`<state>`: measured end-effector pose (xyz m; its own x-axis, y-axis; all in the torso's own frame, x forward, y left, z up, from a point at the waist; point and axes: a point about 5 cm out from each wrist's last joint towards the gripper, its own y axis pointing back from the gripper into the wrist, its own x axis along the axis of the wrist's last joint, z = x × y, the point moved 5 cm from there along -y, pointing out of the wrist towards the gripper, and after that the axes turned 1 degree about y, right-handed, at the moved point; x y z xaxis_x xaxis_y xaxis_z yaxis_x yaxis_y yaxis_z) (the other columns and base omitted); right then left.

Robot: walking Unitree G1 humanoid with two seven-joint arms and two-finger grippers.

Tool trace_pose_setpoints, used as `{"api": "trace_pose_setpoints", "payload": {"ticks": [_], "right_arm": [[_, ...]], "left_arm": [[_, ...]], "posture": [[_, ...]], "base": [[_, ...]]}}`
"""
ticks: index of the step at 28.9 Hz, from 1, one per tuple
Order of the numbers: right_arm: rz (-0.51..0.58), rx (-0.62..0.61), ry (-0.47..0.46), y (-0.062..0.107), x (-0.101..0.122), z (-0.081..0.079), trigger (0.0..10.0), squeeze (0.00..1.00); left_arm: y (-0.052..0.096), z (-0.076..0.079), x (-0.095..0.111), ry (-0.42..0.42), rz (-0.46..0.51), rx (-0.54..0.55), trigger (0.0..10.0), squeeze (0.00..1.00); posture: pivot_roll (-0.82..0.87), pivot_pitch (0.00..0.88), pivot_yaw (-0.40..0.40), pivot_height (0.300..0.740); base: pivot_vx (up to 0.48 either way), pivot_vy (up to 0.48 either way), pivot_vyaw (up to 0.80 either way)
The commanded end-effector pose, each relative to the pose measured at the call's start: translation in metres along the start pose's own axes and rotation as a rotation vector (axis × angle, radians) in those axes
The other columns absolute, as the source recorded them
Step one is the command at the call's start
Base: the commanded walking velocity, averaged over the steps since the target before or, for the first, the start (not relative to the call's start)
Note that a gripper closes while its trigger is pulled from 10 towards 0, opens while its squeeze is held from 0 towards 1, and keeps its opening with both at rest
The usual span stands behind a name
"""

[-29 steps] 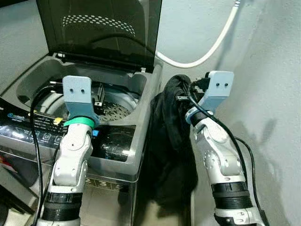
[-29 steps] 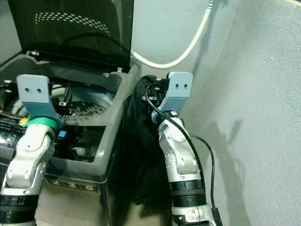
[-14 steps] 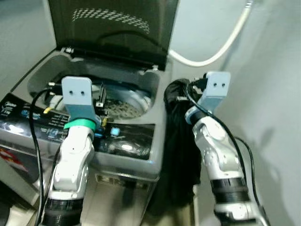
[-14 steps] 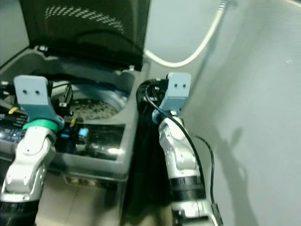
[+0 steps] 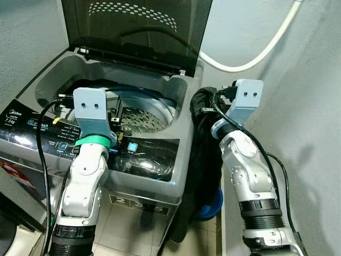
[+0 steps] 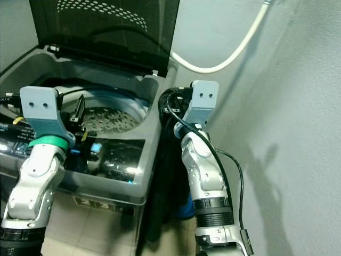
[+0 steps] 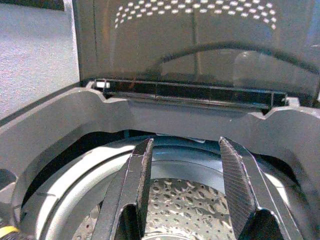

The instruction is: Clothes washing

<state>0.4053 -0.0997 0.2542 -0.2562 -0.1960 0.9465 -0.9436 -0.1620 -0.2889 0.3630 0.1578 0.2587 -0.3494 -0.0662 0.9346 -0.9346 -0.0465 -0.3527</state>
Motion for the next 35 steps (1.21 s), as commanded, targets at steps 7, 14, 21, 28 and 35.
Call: {"api": "trace_pose_setpoints", "payload": {"ticks": [7, 14, 21, 28, 35], "right_arm": [[0.071, 0.017, 0.006, -0.0032, 0.0176, -0.0035, 10.0, 0.0], [0.077, 0.008, -0.004, -0.0037, 0.0201, -0.0011, 10.0, 0.0], [0.102, 0.009, -0.015, -0.0044, 0.0265, -0.0013, 10.0, 0.0], [0.097, 0.022, -0.016, -0.0038, 0.0246, -0.0044, 10.0, 0.0], [0.085, 0.028, -0.014, -0.0041, 0.0216, -0.0063, 10.0, 0.0]], "left_arm": [[0.0029, 0.0007, -0.0013, -0.009, -0.006, -0.004, 10.0, 0.0], [0.0026, -0.0005, -0.0016, -0.011, -0.006, -0.01, 10.0, 0.0], [0.0018, -0.0031, -0.0011, -0.012, -0.004, -0.017, 10.0, 0.0], [0.0042, -0.0042, -0.0006, -0.013, -0.005, -0.009, 10.0, 0.0], [0.0043, -0.0056, -0.0016, -0.014, -0.009, -0.006, 10.0, 0.0]], "posture": [[0.15, 0.026, -0.053, 0.74], [0.15, 0.016, -0.049, 0.74], [0.15, 0.018, -0.047, 0.74], [0.15, 0.022, -0.054, 0.74], [0.15, 0.024, -0.055, 0.74]], "base": [[0.0, 0.0, 0.0], [0.0, 0.137, -0.23], [0.0, 0.48, -0.11], [0.0, 0.48, 0.0], [0.0, 0.48, 0.0]]}}
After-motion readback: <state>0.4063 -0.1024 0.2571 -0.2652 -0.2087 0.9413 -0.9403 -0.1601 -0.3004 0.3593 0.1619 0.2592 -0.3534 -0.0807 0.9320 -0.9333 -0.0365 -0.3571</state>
